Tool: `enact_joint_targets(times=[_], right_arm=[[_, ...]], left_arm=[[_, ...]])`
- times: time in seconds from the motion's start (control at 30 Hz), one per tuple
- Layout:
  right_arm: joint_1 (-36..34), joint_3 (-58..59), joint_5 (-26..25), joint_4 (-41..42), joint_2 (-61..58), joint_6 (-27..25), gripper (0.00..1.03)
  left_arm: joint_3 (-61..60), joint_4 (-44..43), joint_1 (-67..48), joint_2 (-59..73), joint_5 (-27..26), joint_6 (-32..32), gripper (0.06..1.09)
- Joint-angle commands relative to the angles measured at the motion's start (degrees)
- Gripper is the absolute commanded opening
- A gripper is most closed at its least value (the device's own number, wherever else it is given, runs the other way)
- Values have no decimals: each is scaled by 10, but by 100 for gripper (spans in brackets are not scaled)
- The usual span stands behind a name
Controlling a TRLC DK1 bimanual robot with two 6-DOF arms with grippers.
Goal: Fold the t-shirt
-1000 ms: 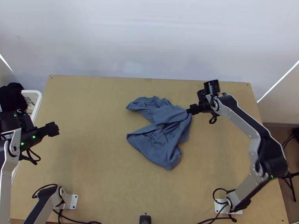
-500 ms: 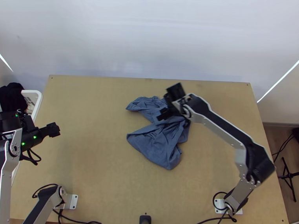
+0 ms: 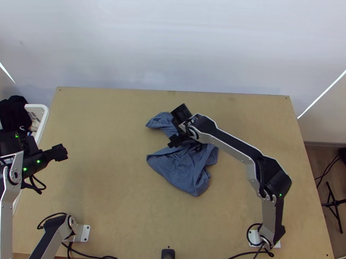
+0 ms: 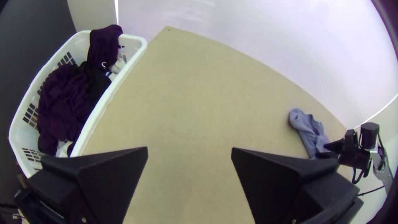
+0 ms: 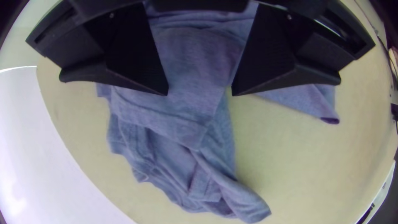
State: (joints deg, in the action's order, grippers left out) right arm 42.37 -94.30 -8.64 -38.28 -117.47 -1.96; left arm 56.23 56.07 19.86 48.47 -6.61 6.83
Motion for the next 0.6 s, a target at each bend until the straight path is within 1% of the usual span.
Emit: enact_joint_targets(times=[0.0, 0.07, 0.1, 0.17, 0.2, 0.23, 0.27, 0.43, 0.57], right_arm=[[6, -7, -6, -1, -33, -5, 72], [8, -10, -6, -1, -37, -5, 72], [9, -11, -6, -1, -37, -7, 63], [10, -12, -7, -1, -33, -9, 36], [10, -11, -9, 2, -26, -9, 19], [10, -10, -9, 8, -19, -10, 7], [9, -9, -11, 10, -10, -11, 3], [-7, 1, -11, 10, 27, -10, 3], [-45, 18, -12, 10, 48, -8, 3]], left_arm=[[6, 3, 2, 0, 0, -2, 104], [7, 3, 1, 1, 0, -2, 104], [8, 3, 1, 2, 0, -2, 104], [10, 3, 1, 4, 1, -2, 104], [12, 3, 1, 5, 0, -2, 104], [13, 3, 1, 5, 0, -2, 104], [13, 3, 1, 6, 0, -2, 104], [11, 3, 1, 5, 0, -2, 104], [10, 3, 1, 6, 0, -2, 104]])
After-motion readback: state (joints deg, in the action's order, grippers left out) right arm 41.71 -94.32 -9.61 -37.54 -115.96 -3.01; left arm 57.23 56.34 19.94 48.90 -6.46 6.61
